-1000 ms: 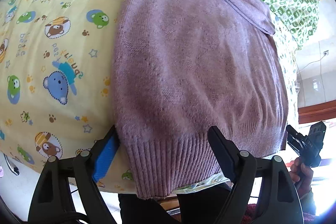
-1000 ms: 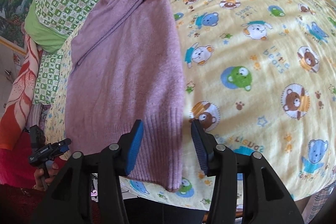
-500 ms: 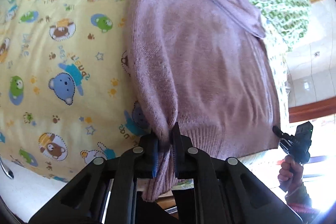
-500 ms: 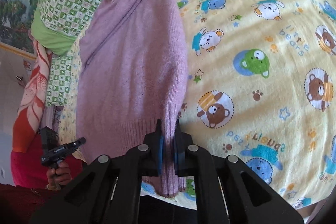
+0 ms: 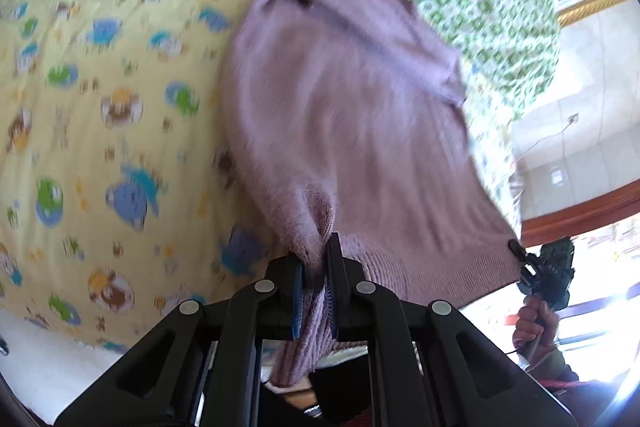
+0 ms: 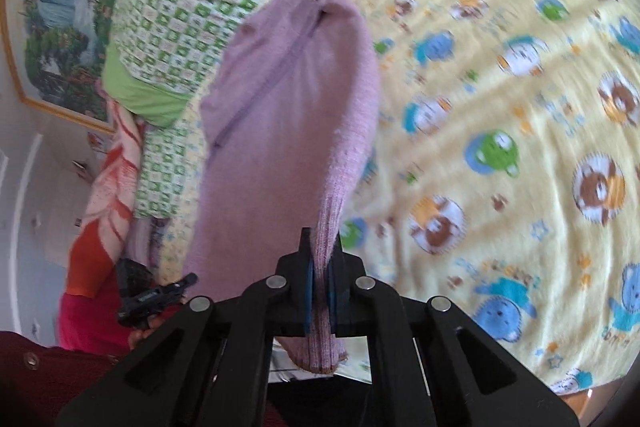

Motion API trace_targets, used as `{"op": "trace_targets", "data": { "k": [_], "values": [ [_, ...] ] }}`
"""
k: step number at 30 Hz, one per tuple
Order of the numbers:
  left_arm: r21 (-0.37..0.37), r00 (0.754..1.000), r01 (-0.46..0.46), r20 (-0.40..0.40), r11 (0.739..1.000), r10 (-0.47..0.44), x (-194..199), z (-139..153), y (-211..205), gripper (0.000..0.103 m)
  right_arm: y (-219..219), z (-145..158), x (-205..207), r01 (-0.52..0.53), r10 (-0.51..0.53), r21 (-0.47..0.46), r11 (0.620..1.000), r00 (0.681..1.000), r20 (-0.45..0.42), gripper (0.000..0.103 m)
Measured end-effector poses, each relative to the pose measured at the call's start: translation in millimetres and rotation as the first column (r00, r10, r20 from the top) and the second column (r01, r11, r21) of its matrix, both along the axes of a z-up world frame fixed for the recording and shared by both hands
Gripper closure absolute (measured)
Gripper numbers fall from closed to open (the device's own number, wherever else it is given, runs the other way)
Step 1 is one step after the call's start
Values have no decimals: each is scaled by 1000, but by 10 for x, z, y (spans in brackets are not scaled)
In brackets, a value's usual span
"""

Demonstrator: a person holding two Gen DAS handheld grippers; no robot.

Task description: Fold small clothes

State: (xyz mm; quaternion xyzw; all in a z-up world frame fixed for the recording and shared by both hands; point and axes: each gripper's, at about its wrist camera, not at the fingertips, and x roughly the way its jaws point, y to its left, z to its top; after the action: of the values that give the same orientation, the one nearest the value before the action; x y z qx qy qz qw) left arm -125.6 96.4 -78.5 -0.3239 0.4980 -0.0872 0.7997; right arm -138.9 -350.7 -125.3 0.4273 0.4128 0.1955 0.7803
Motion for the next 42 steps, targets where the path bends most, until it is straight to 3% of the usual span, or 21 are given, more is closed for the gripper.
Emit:
{"op": "trace_targets", "data": {
  "k": [8,16,21,28,32,37,42],
  "values": [
    [-40,988,-75,134,996,80,555,506,257,95,-89,537,528,25,-40,95,995,986,165,97],
    [-22,966,-150,208,988,151,1633,821,510,95,-114,895,1530,83,-100,82,993,967,236,97],
    [-40,963,-187,190,982,191,2391,778,594,95,-209,917,2277,136,-149,74,988,966,213,97],
    [5,965,-213,159,977,210,3176,620,615,97,-176,822,3167,138,-141,30,990,974,175,97],
    [25,963,-230,146,973,225,3417,528,686,97,-161,693,3550,135,-135,12,991,979,154,97],
    [49,964,-257,81,965,253,3662,185,830,97,-200,478,3942,158,-154,-26,987,982,109,97],
    [45,961,-273,53,961,271,3778,-49,895,97,-179,317,4140,167,-164,-54,984,984,70,97]
  ]
}}
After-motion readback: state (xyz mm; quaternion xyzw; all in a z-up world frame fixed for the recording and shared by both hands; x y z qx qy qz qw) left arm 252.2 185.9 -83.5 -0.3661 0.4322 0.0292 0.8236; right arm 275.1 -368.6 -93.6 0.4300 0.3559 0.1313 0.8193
